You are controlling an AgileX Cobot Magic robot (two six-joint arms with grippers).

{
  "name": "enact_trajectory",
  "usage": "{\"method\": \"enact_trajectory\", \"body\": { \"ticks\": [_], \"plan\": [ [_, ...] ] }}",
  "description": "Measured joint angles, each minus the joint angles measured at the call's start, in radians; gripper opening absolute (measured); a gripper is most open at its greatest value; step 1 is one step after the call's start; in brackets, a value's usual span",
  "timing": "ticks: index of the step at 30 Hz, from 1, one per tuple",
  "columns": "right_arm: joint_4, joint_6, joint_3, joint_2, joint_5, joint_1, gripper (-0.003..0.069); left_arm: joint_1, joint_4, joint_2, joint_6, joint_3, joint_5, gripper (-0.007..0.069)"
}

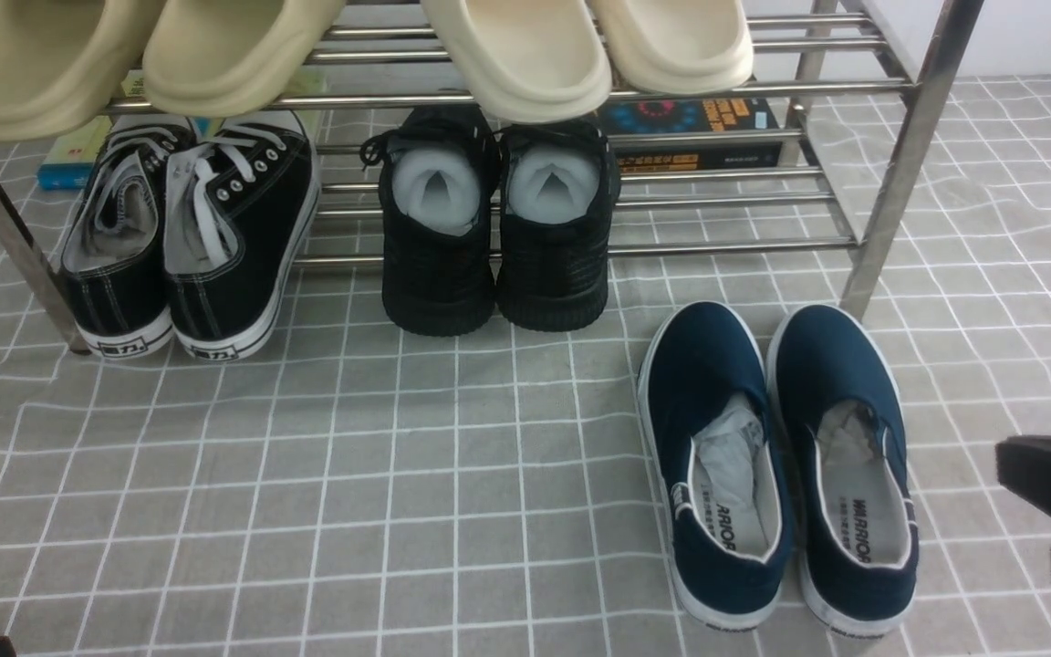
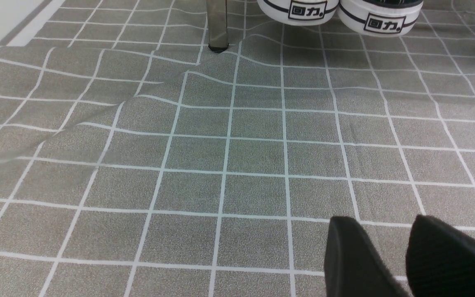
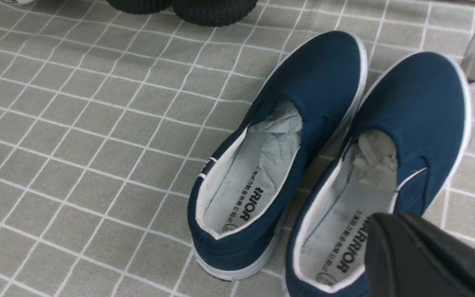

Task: Take the shoes off the shelf with your hand from the grey coffee tablecloth.

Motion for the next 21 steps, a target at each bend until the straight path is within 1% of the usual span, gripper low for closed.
{"method": "enact_trajectory", "body": {
  "ticks": [3,4,5,6,8,10,11,15,21],
  "plan": [
    [-0.009,-0.003,0.102,-0.123,-0.035,-0.081,-0.0004,0.000,0.000,0.000,0.000,0.000,0.000,0.0240],
    [-0.010,-0.003,0.109,-0.134,-0.035,-0.088,-0.0004,0.000,0.000,0.000,0.000,0.000,0.000,0.0240],
    [-0.011,-0.003,0.172,-0.219,-0.037,-0.150,-0.0002,0.000,0.000,0.000,0.000,0.000,0.000,0.0240],
    [-0.012,-0.003,0.188,-0.241,-0.037,-0.165,-0.0002,0.000,0.000,0.000,0.000,0.000,0.000,0.0240],
    [-0.027,-0.003,0.277,-0.369,-0.036,-0.245,0.0000,0.000,0.000,0.000,0.000,0.000,0.000,0.0240],
    [-0.038,-0.004,0.316,-0.440,-0.034,-0.281,0.0000,0.000,0.000,0.000,0.000,0.000,0.000,0.0240],
    [-0.049,-0.005,0.372,-0.522,-0.029,-0.316,0.0000,0.000,0.000,0.000,0.000,0.000,0.000,0.0240],
    [-0.056,-0.007,0.451,-0.646,-0.004,-0.343,0.0003,0.000,0.000,0.000,0.000,0.000,0.000,0.0240],
    [-0.064,-0.010,0.482,-0.673,0.008,-0.345,0.0010,0.000,0.000,0.000,0.000,0.000,0.000,0.0240]
  ]
}}
